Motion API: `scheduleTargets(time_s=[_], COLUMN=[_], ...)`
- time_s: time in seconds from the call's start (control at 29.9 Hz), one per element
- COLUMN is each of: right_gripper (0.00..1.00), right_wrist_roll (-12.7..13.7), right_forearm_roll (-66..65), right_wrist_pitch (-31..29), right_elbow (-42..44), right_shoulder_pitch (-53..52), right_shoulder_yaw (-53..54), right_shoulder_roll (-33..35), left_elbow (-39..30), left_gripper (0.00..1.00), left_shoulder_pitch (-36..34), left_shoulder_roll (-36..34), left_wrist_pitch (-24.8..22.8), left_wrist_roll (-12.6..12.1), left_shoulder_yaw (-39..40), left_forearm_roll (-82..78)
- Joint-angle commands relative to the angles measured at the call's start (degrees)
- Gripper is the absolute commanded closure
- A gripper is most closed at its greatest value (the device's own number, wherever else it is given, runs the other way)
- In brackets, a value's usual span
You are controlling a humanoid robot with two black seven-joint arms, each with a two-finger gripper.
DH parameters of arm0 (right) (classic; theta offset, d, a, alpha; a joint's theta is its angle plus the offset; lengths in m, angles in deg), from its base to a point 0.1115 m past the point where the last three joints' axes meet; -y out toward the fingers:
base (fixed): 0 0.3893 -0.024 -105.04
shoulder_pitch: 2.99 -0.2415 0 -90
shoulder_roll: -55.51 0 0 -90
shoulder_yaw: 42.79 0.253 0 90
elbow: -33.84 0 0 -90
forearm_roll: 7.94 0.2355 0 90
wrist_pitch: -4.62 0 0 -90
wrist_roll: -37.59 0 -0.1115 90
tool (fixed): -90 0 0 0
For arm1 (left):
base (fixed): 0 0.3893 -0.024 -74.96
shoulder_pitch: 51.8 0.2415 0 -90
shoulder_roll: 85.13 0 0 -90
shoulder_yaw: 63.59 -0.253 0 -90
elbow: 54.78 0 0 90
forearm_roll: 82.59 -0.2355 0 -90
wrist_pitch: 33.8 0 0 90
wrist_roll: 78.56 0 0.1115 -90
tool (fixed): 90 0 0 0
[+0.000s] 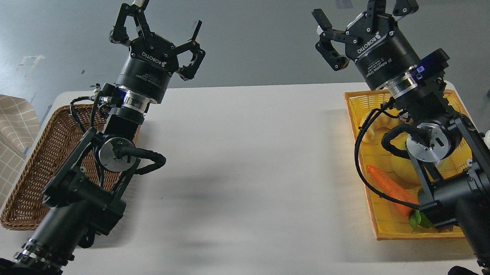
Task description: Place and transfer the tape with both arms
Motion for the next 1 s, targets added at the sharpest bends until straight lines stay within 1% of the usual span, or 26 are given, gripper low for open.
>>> scheduleTargets(time_s=[0.0, 0.4, 0.63, 0.7, 0.74, 0.77, 0.84, 0.97], right_gripper=[0.00, 0.00, 0.00, 0.00, 0.00, 0.00, 0.00, 0.00], right_wrist_roll=[0.2, 0.3, -1.6, -2.9, -5.4, -6.6, -8.0, -8.3], right_forearm_roll=[0.1, 0.8, 0.5, 0.1, 0.1, 0.0, -0.9, -6.9], right_wrist_pitch=[0.4, -0.3, -0.7, -1.8, -2.8, -3.4, -5.0, -5.6], right_elbow=[-0.3, -0.4, -1.7, -1.5, -2.4, -3.3, -6.2, -7.0], right_shoulder_pitch=[0.3, 0.0, 0.2, 0.2, 0.4, 0.4, 0.6, 0.8], right_shoulder_yaw=[0.0, 1.8, 4.4, 4.7, 4.7, 4.7, 4.3, 3.9], right_shoulder_roll=[0.0, 0.9, 1.1, 1.8, 2.2, 2.5, 4.7, 7.4], left_elbow=[0.0, -0.1, -0.3, -0.3, -0.3, -0.3, -0.3, -0.3], left_gripper=[0.02, 0.02, 0.02, 0.02, 0.02, 0.02, 0.02, 0.02], left_shoulder_pitch=[0.0, 0.0, -0.1, -0.2, -0.2, -0.2, -0.1, 0.0], left_shoulder_roll=[0.0, -0.4, -0.5, -0.4, -0.3, -0.2, 0.1, 0.4], left_wrist_pitch=[0.1, -0.2, -0.2, -0.1, 0.0, 0.0, -0.1, -0.3], left_wrist_roll=[0.0, -0.1, -0.2, -0.1, -0.1, 0.0, -0.1, -0.2], left_shoulder_yaw=[-0.1, -0.1, -0.1, -0.1, 0.0, 0.0, 0.0, -0.1], left_forearm_roll=[0.0, 0.0, -0.1, -0.1, -0.1, -0.1, -0.2, -0.4])
